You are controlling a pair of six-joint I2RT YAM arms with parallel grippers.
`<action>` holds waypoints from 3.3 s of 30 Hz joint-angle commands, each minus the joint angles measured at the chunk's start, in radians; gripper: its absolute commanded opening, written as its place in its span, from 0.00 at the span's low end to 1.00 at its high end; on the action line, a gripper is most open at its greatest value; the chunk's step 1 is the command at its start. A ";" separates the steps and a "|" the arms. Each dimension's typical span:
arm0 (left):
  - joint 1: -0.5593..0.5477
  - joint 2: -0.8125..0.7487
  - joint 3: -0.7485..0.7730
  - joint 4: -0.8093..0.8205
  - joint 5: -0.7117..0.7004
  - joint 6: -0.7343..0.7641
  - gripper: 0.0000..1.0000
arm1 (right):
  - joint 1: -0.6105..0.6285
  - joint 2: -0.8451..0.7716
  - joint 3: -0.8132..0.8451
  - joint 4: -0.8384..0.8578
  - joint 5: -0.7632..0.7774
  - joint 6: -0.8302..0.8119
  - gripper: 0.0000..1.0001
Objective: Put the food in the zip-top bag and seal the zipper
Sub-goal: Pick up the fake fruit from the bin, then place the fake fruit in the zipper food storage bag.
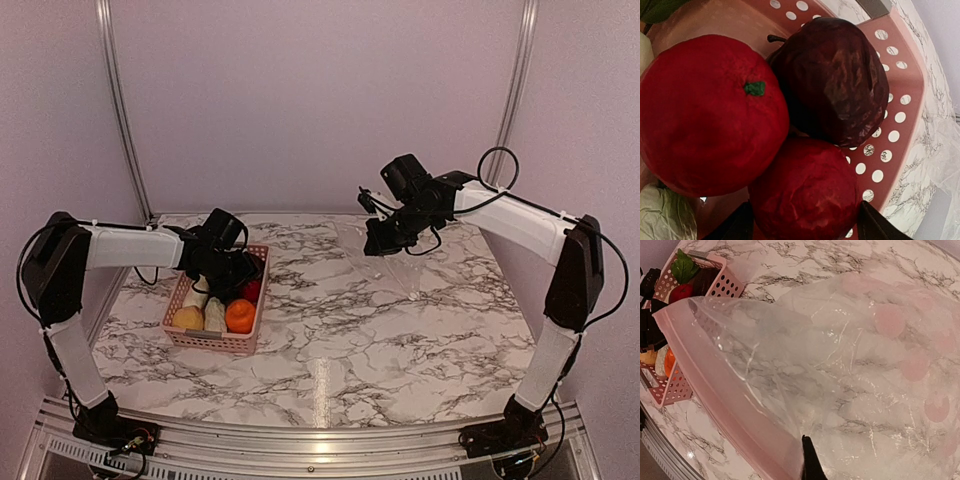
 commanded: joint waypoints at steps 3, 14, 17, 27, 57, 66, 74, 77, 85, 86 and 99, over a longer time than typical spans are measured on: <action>0.007 0.016 0.039 -0.004 0.023 0.000 0.65 | 0.005 -0.033 0.035 -0.002 -0.008 -0.002 0.00; 0.006 -0.200 0.003 -0.062 -0.110 0.087 0.55 | 0.004 -0.049 0.025 0.015 0.020 -0.009 0.00; 0.005 -0.288 -0.030 -0.065 -0.138 0.104 0.53 | 0.005 -0.042 0.038 0.011 0.005 -0.006 0.00; -0.048 -0.452 -0.092 0.060 -0.067 0.273 0.47 | 0.006 -0.049 0.030 0.027 -0.007 0.016 0.00; -0.303 -0.135 0.193 0.437 0.250 0.357 0.39 | 0.030 -0.036 0.127 0.042 -0.094 0.190 0.00; -0.304 -0.080 0.209 0.302 0.088 0.290 0.37 | 0.061 -0.036 0.192 -0.007 -0.050 0.186 0.00; -0.305 -0.018 0.236 0.237 0.047 0.225 0.35 | 0.102 -0.059 0.216 -0.059 -0.011 0.181 0.00; -0.305 0.009 0.275 0.237 0.041 0.219 0.35 | 0.128 -0.057 0.208 -0.066 -0.014 0.185 0.00; -0.287 0.076 0.325 0.324 0.122 0.165 0.68 | 0.135 -0.069 0.212 -0.044 -0.050 0.240 0.00; -0.286 0.073 0.329 0.324 0.123 0.169 0.79 | 0.134 -0.071 0.213 -0.046 -0.046 0.242 0.00; -0.287 -0.116 0.301 0.358 0.089 0.265 0.99 | 0.074 -0.114 0.128 -0.032 0.013 0.241 0.00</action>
